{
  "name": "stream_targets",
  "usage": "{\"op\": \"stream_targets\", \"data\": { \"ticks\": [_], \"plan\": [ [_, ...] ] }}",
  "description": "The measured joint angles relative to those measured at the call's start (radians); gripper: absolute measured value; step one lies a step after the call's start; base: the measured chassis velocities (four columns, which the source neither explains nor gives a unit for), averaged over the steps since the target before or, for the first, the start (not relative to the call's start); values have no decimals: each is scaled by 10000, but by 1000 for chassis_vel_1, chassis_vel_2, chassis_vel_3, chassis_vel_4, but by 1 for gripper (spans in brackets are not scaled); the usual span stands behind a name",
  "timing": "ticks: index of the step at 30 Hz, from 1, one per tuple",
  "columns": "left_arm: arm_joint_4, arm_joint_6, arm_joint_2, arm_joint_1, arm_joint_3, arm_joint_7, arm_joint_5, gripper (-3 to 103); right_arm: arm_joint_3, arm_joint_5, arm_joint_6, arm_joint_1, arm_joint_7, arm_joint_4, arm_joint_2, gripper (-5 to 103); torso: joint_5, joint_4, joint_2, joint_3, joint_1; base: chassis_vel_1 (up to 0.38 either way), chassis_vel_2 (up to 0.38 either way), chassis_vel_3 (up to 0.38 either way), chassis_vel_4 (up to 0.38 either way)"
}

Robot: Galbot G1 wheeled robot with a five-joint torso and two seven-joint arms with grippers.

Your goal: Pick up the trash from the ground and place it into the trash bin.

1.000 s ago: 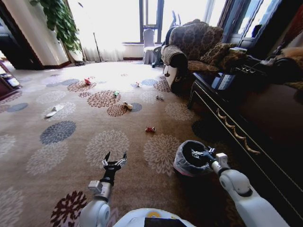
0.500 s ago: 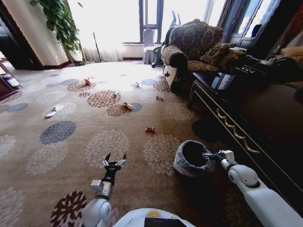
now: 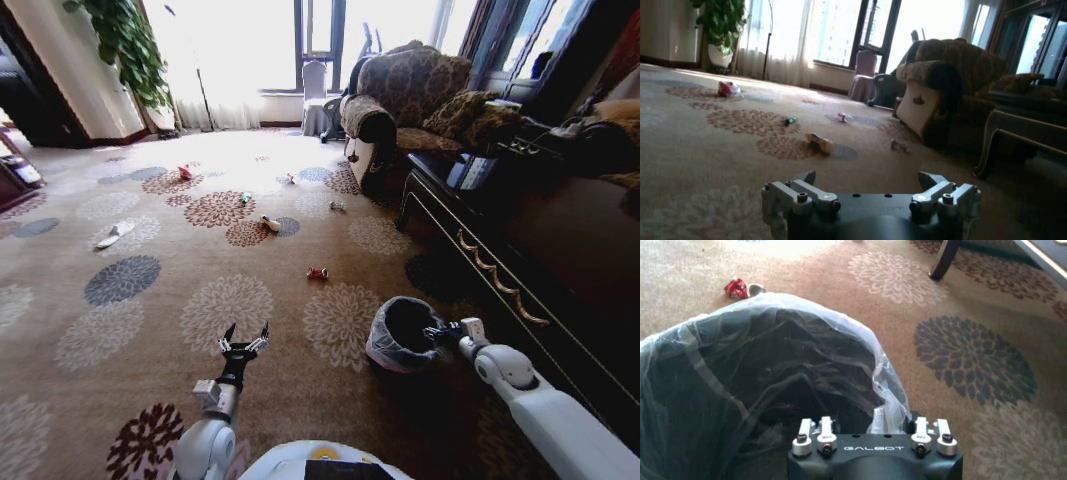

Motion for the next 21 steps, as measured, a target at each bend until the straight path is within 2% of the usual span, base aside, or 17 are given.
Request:
{"op": "stream_targets", "data": {
  "ticks": [1,3,7,8,10,11,13,15,16,21],
  "plan": [
    [-5,-9,0,6,8,5,-2,100,-29,-29,-9,7,5,-1,-30,51,1,-1,1,0,0,0,0,0,0],
    [-5,-22,2,10,15,9,-3,100,-53,-57,-16,9,8,-1,-57,51,0,-2,3,0,0,0,0,0,0],
    [-29,-56,12,5,63,23,-93,100,-126,-409,66,-27,19,-21,-178,30,1,0,4,-1,-2,0,0,0,0],
    [-29,-56,12,5,63,23,-93,100,-126,-409,66,-27,19,-21,-178,30,1,0,4,-1,-2,0,0,0,0],
    [-38,-82,8,-12,67,23,-128,100,-122,-713,174,-116,21,-37,-250,19,2,0,4,-1,-2,0,0,0,0],
    [-38,-82,8,-12,67,23,-128,100,-122,-713,174,-116,21,-37,-250,19,2,0,4,-1,-2,0,0,0,0],
    [-27,-143,-20,-29,60,25,-134,100,-109,-805,218,-208,22,-8,-282,8,-4,-3,5,-2,-2,0,0,0,0],
    [-24,-151,-28,-28,56,25,-137,100,-104,-811,223,-223,22,6,-284,8,-3,-3,5,-3,-2,0,0,0,0],
    [-23,-190,-43,-21,40,26,-153,100,-79,-818,252,-286,16,31,-286,4,-6,-3,6,-3,-2,0,0,0,0],
    [-14,-246,0,23,7,30,-179,100,111,-760,312,-465,17,151,-253,4,3,-1,4,-1,-2,0,0,0,0]
  ]
}}
